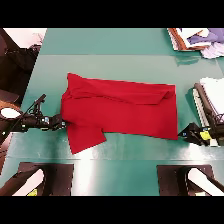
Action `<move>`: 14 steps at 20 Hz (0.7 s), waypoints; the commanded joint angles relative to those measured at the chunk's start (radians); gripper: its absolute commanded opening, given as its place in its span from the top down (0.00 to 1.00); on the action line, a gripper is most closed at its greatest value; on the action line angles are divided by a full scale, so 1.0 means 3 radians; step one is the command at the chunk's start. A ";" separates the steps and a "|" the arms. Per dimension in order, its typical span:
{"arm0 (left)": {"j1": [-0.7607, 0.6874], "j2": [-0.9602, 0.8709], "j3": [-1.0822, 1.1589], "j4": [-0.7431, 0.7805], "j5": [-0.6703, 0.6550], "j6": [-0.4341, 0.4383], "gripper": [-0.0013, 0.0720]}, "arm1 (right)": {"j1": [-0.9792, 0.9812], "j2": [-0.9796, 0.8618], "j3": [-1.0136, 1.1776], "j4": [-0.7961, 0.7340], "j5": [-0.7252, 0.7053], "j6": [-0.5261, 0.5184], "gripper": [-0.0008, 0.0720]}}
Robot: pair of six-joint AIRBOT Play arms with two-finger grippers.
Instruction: Fold the shirts.
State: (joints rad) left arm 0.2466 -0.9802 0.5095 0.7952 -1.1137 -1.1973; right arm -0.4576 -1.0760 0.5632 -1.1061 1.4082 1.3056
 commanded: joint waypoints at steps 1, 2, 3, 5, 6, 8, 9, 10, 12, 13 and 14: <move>0.0001 0.0003 0.0010 -0.0004 0.0010 0.0005 0.94 | -0.0137 0.0017 -0.0277 0.0253 -0.0264 -0.0169 0.39; 0.0001 0.0003 0.0010 -0.0001 0.0015 0.0006 0.94 | -0.0085 0.0017 -0.0287 0.0275 -0.0294 -0.0169 0.39; 0.0001 0.0003 0.0010 -0.0001 0.0019 0.0005 0.94 | -0.0015 0.0018 -0.0284 0.0295 -0.0314 -0.0169 0.39; 0.0001 0.0003 0.0010 0.0006 0.0015 0.0001 0.94 | 0.0168 0.0017 -0.0284 0.0308 -0.0380 -0.0167 0.41; 0.0001 0.0003 0.0010 0.0005 0.0008 0.0000 0.94 | 0.0280 0.0017 -0.0284 0.0308 -0.0407 -0.0165 0.49; 0.0001 0.0003 0.0010 0.0067 -0.0045 -0.0001 0.94 | 0.0448 0.0018 -0.0282 0.0301 -0.0394 -0.0165 0.74; 0.0001 0.0004 0.0019 0.0140 -0.0106 -0.0020 0.95 | 0.0498 0.0018 -0.0280 0.0295 -0.0360 -0.0165 0.86; 0.0001 0.0008 0.0045 0.0226 -0.0206 -0.0036 0.95 | 0.0514 0.0019 -0.0277 0.0284 -0.0303 -0.0165 0.92; 0.0001 0.0158 0.0072 0.0401 -0.0342 -0.0134 0.95 | 0.0482 0.0024 -0.0278 0.0270 -0.0081 -0.0165 0.97; 0.0001 0.0317 0.0072 0.0511 -0.0390 -0.0216 0.95 | 0.0441 0.0076 -0.0280 0.0237 0.0041 -0.0165 0.97; 0.0001 0.0523 0.0071 0.0675 -0.0476 -0.0312 0.95 | 0.0422 0.0175 -0.0280 0.0148 0.0125 -0.0165 0.97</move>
State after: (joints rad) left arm 0.2466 -0.9134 0.5262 0.8951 -1.1915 -1.2320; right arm -0.3275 -1.0557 0.4797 -1.0321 1.3613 1.2564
